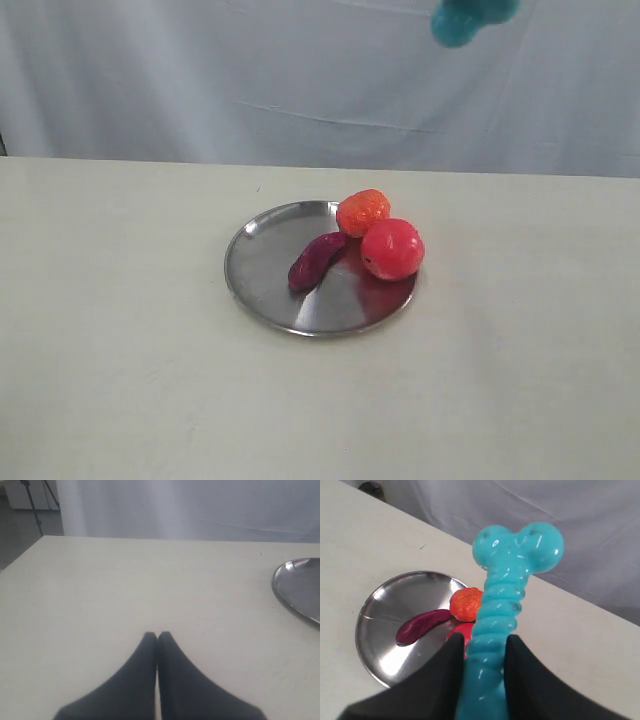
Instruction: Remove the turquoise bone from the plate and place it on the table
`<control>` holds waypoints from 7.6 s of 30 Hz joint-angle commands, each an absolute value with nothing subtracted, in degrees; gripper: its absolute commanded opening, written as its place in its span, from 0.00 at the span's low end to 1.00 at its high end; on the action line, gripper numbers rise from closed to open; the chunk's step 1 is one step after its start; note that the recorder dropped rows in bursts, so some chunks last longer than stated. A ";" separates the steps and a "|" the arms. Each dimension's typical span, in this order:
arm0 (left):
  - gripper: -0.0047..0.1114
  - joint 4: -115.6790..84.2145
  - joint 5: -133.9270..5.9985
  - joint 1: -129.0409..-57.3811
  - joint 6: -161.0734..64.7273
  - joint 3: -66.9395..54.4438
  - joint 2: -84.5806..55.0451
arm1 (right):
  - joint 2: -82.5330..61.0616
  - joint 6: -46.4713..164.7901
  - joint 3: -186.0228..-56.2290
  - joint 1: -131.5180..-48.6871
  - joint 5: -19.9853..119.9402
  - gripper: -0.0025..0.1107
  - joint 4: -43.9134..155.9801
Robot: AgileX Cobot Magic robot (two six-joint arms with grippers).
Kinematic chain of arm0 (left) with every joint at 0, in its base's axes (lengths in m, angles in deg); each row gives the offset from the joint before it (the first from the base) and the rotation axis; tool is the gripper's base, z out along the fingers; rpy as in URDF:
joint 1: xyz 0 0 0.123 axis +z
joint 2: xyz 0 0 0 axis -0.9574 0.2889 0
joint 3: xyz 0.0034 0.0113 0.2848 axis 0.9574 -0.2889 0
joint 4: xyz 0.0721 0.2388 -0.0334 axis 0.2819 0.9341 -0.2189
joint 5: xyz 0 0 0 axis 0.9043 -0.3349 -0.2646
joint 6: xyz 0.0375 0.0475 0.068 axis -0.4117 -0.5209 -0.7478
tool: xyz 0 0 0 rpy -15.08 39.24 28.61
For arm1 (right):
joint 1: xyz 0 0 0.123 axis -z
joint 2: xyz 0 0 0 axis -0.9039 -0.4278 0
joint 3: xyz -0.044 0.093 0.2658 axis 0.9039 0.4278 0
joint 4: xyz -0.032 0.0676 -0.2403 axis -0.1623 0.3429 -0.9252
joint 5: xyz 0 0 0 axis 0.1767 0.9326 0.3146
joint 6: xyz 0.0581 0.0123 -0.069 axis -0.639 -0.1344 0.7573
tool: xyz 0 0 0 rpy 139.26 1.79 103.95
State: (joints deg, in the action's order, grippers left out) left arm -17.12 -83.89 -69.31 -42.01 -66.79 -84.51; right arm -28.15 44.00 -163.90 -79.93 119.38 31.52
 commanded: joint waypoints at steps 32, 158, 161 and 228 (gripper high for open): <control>0.04 -17.20 -83.58 -69.75 -41.77 -66.94 -84.58 | -39.69 64.45 -129.43 -46.45 92.06 0.02 62.49; 0.04 -17.20 -83.58 -69.75 -41.77 -66.94 -84.58 | 55.37 45.20 -86.65 -54.23 71.80 0.02 37.32; 0.04 -17.20 -83.58 -69.75 -41.77 -66.94 -84.58 | 57.78 41.89 -82.82 -51.76 70.14 0.02 38.33; 0.04 -17.20 -83.58 -69.75 -41.77 -66.94 -84.58 | 61.06 54.86 -59.23 -47.14 68.10 0.02 51.70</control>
